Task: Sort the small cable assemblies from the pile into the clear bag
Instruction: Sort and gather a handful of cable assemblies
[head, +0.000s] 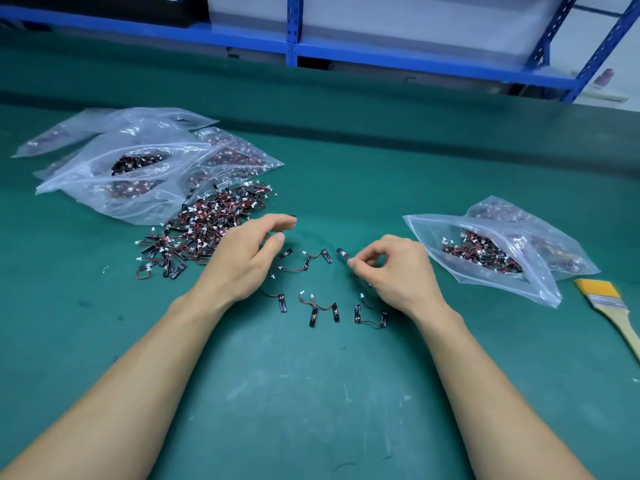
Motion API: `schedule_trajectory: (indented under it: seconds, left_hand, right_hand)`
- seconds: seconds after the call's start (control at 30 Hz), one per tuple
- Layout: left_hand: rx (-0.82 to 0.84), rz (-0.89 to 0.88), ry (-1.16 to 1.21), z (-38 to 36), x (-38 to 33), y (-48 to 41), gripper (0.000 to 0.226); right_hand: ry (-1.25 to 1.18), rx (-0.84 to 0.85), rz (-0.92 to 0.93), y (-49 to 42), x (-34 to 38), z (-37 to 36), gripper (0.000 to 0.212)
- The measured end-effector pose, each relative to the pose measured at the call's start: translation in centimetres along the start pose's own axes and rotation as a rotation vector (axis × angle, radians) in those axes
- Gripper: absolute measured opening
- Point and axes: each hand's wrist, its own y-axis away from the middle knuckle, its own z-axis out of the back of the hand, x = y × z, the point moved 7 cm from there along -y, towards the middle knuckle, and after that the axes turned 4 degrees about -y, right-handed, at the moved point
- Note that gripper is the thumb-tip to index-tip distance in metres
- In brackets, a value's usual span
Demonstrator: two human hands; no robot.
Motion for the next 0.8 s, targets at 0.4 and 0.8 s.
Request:
schedule_trajectory:
  seconds: [0.4,0.8]
  left_hand:
    - [0.255,0.078,-0.239,-1.8,3.3,-2.7,0.067]
    - [0.16,-0.198,-0.229,-0.6,0.1,-0.4,0.024]
  right_hand:
    - [-0.338,-0.023,-0.048,-0.2,-1.4,0.5,0.022]
    - [0.026,0.023,0.018,-0.6,-2.5,0.5,0.007]
